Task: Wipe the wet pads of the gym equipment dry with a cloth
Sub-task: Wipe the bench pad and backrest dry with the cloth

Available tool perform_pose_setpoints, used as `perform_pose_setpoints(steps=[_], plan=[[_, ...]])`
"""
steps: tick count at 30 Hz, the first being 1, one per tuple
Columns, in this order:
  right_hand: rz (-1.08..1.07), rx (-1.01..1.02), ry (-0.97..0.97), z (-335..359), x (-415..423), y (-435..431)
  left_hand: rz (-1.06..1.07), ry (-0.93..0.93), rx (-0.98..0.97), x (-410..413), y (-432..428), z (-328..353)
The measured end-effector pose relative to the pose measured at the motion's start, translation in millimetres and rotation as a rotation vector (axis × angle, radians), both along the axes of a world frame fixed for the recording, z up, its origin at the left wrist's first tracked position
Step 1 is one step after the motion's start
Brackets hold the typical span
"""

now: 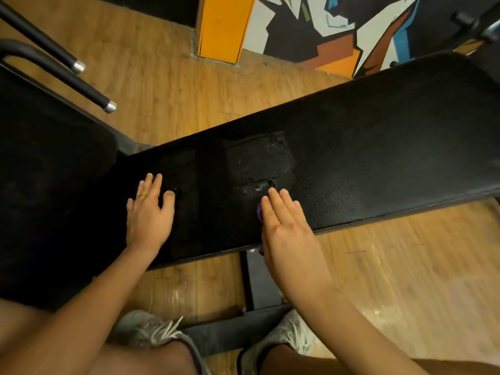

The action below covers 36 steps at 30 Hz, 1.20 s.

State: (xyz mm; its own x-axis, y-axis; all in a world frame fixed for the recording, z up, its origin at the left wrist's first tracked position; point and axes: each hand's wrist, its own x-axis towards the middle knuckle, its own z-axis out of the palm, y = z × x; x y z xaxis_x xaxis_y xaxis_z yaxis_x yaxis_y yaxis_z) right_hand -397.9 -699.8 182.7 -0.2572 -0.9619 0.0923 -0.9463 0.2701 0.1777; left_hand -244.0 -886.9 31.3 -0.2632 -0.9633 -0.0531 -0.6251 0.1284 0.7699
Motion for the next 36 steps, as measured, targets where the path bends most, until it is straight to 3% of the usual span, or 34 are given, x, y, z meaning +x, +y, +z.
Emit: perform_pose_setpoints(steps=[6,9,14,18,22,25,33,36], plan=[[-0.207,0.034,-0.074,39.0,-41.3,0.4,-0.003,-0.001,-0.004,0.6,0.0,-0.7],[-0.115,-0.023,0.035,27.0,-23.3,4.1,-0.001,-0.004,-0.014,2.1,0.7,-0.8],[0.098,0.073,0.027,-18.0,27.3,-12.8,0.004,-0.007,0.000,-0.2,2.0,1.9],[0.022,0.222,-0.021,-13.7,37.1,-24.3,0.003,-0.004,0.004,0.8,1.9,1.2],[-0.005,0.101,-0.022,-18.4,39.8,-18.5,0.009,-0.002,-0.004,0.9,1.2,-0.6],[0.040,0.152,-0.027,-30.0,36.8,-33.3,0.015,-0.009,-0.021,-1.5,1.4,-0.9],[-0.081,0.163,-0.022,-39.1,21.8,-162.0,0.010,-0.002,-0.001,-0.3,3.1,2.4],[-0.084,0.148,-0.064,-43.3,23.7,-150.3,0.008,-0.003,0.004,0.5,3.7,3.8]])
